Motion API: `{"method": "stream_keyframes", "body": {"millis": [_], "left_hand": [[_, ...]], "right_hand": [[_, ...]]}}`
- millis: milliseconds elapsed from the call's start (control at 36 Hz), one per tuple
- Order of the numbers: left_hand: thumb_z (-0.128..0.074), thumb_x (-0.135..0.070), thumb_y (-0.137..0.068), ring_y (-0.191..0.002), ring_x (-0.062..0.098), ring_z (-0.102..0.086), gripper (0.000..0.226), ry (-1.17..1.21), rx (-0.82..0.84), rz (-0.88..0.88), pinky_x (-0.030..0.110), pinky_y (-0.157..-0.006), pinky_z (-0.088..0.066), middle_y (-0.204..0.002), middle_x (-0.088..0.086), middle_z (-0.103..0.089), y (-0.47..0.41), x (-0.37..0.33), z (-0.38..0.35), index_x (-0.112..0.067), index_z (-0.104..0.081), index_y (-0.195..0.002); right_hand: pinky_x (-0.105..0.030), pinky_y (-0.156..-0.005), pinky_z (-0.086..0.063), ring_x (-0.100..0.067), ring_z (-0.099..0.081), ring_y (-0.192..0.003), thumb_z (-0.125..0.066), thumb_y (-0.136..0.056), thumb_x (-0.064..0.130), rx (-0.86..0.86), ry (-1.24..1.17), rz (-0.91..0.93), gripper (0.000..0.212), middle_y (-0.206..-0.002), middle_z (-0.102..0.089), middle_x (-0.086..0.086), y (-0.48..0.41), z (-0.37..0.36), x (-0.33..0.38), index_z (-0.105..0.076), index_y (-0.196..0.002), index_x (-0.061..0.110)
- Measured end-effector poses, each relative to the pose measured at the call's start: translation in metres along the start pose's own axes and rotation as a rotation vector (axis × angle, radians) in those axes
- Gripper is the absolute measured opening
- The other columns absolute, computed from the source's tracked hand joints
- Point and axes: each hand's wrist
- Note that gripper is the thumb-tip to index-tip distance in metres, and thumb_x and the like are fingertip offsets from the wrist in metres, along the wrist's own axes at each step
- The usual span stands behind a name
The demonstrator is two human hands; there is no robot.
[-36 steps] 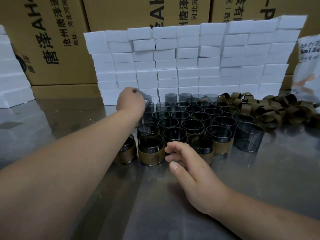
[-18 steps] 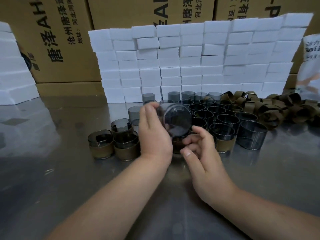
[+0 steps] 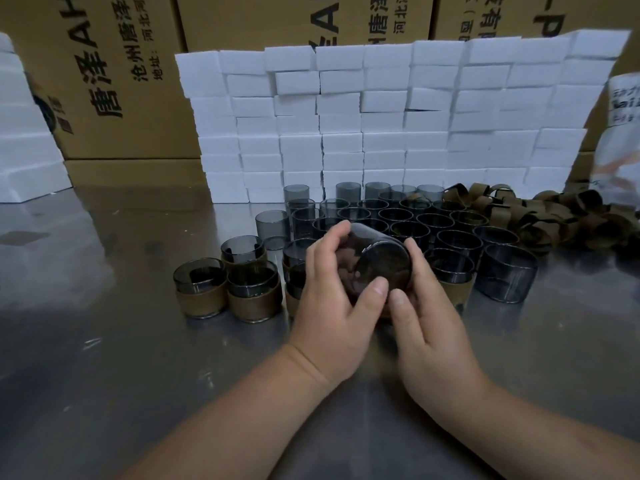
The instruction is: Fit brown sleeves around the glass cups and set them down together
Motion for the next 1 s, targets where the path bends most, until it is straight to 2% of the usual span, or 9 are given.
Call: {"method": "stream_keyframes", "body": {"millis": [139,278,333,417,528,639,778,861,1000], "left_hand": [[-0.035,-0.079,-0.076,-0.117,0.012,-0.05,0.064,-0.081,-0.097,-0.021,0.029,-0.101,-0.041,-0.126,0.01,-0.05,0.0,0.01,0.002,-0.038,-0.024,-0.125],[-0.027,-0.084,-0.073,-0.113,0.012,-0.052,0.065,-0.093,-0.082,0.005,0.02,-0.098,-0.04,-0.123,0.007,-0.052,-0.001,0.017,0.001,-0.042,-0.026,-0.123],[-0.027,-0.084,-0.073,-0.109,0.017,-0.055,0.064,-0.067,-0.065,0.018,0.031,-0.097,-0.043,-0.12,0.005,-0.053,-0.001,0.018,0.001,-0.043,-0.028,-0.122],[-0.026,-0.085,-0.073,-0.095,0.026,-0.062,0.064,-0.057,-0.044,0.018,0.048,-0.086,-0.049,-0.109,-0.005,-0.054,0.0,0.019,0.0,-0.043,-0.03,-0.121],[-0.023,-0.083,-0.075,-0.087,0.021,-0.062,0.061,-0.067,-0.037,-0.008,0.038,-0.084,-0.05,-0.1,-0.012,-0.053,-0.001,0.019,-0.001,-0.042,-0.033,-0.12],[-0.031,-0.067,-0.082,-0.081,0.018,-0.061,0.045,-0.061,-0.028,-0.025,0.028,-0.078,-0.047,-0.093,-0.012,-0.053,0.0,0.019,-0.002,-0.039,-0.037,-0.118],[-0.03,-0.052,-0.083,-0.079,0.017,-0.06,0.038,-0.048,0.003,-0.035,0.029,-0.077,-0.048,-0.091,-0.011,-0.054,0.001,0.022,-0.003,-0.039,-0.04,-0.117],[-0.031,-0.051,-0.083,-0.078,0.014,-0.059,0.037,-0.041,0.006,-0.057,0.028,-0.076,-0.048,-0.092,-0.012,-0.054,0.001,0.024,-0.004,-0.039,-0.04,-0.117],[-0.031,-0.052,-0.081,-0.077,0.013,-0.059,0.038,-0.045,0.028,-0.054,0.025,-0.076,-0.046,-0.091,-0.012,-0.053,0.0,0.024,-0.004,-0.04,-0.04,-0.116]], "right_hand": [[-0.005,-0.081,-0.039,0.01,-0.053,-0.089,-0.04,-0.086,0.039,-0.032,-0.023,0.085,0.048,-0.092,-0.051,0.019,-0.002,0.007,0.01,-0.028,-0.133,0.039],[-0.026,-0.078,-0.048,-0.006,-0.058,-0.086,-0.042,-0.08,0.046,-0.29,-0.023,0.124,0.025,-0.094,-0.059,0.016,-0.047,0.055,0.02,-0.054,-0.102,0.049],[-0.032,-0.08,-0.049,-0.009,-0.058,-0.09,-0.042,-0.081,0.047,-0.324,0.121,0.107,0.03,-0.096,-0.059,0.012,-0.073,0.084,0.011,-0.058,-0.106,0.045],[-0.032,-0.083,-0.041,-0.011,-0.051,-0.094,-0.042,-0.088,0.041,-0.27,0.435,-0.035,0.04,-0.113,-0.055,0.004,-0.104,0.122,-0.021,-0.051,-0.127,0.033],[-0.038,-0.106,-0.025,-0.028,-0.039,-0.126,-0.042,-0.096,0.037,-0.037,0.827,-0.319,0.048,-0.15,-0.032,-0.009,-0.132,0.164,-0.074,-0.04,-0.142,0.022],[-0.041,-0.115,-0.013,-0.035,-0.007,-0.142,-0.024,-0.101,0.038,0.258,1.189,-0.552,0.047,-0.157,-0.002,-0.013,-0.134,0.181,-0.115,-0.016,-0.148,0.035],[-0.039,-0.116,-0.016,-0.037,-0.01,-0.143,-0.026,-0.103,0.032,0.335,1.111,-0.7,0.05,-0.157,-0.003,-0.019,-0.125,0.179,-0.138,-0.01,-0.149,0.03],[-0.043,-0.112,-0.024,-0.039,-0.024,-0.137,-0.053,-0.094,0.03,0.271,1.006,-0.663,0.061,-0.153,-0.021,-0.02,-0.127,0.177,-0.15,-0.028,-0.146,0.01],[-0.045,-0.098,-0.04,-0.045,-0.044,-0.118,-0.065,-0.085,0.022,0.189,1.122,-0.626,0.056,-0.14,-0.037,-0.022,-0.127,0.179,-0.161,-0.045,-0.135,0.012]]}}
Point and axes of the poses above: each hand's wrist, its own y-axis away from the middle knuckle, its own z-axis out of the back of the hand, x = y × z
